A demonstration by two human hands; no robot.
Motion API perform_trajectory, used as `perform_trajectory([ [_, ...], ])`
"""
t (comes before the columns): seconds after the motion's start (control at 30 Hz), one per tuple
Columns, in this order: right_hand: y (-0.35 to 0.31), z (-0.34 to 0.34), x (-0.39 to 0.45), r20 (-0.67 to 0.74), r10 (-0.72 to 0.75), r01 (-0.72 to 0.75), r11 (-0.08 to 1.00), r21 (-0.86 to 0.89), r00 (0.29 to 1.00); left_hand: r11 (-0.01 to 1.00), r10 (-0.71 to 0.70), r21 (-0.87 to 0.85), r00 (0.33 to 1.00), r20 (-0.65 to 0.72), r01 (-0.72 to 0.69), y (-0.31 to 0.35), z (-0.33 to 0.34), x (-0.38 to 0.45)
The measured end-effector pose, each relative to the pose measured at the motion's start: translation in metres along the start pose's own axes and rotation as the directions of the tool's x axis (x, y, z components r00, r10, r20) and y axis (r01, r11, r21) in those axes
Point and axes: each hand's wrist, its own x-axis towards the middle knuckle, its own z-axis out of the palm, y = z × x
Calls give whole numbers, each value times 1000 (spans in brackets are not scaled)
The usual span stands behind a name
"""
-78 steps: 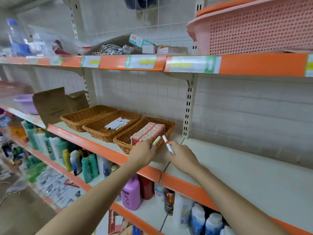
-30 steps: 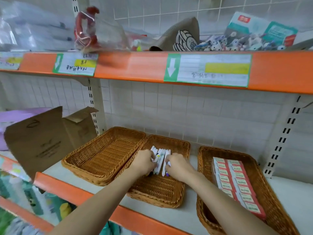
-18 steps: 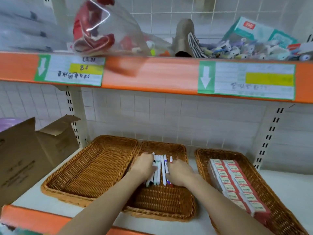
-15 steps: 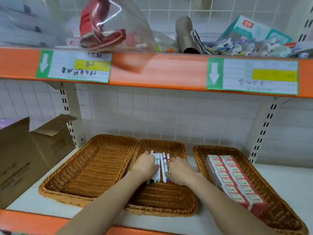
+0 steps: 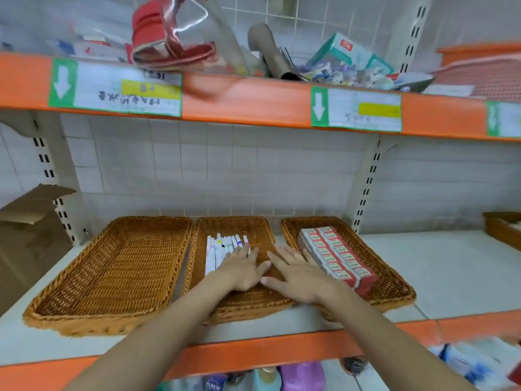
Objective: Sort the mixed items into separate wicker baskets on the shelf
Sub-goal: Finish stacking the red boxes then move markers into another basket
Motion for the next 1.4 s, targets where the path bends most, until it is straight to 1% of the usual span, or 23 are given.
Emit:
perform_trajectory([
  [0.2,34,-1,-48,-35,42,-38,994,101,998,996,83,11,996,-13,-83,60,-5,-18],
  [0.37,73,4,-103,-47,115,-111,990,88,992,992,125,15,990,-66,-124,120,3,-30],
  [0.5,112,12,-152,-45,167,-163,983,90,985,987,155,61,986,-57,-152,181,21,-44],
  [0.63,155,23,-198,-23,211,-208,973,97,977,980,190,71,981,-49,-187,239,39,-57],
  [0.87,216,40,-253,-20,273,-269,956,116,962,959,251,148,967,-49,-241,317,66,-60],
  [1.0,248,43,-260,-42,303,-296,946,129,952,949,274,176,961,-39,-263,347,68,-44],
  [1.13,285,35,-261,-46,337,-330,937,115,940,942,294,172,956,-16,-287,376,68,-12],
  [1.27,334,20,-257,-58,382,-378,923,72,922,937,326,138,946,-6,-322,409,62,30],
  [1.4,375,16,-258,-67,423,-417,904,93,903,918,380,126,925,5,-377,443,66,62],
])
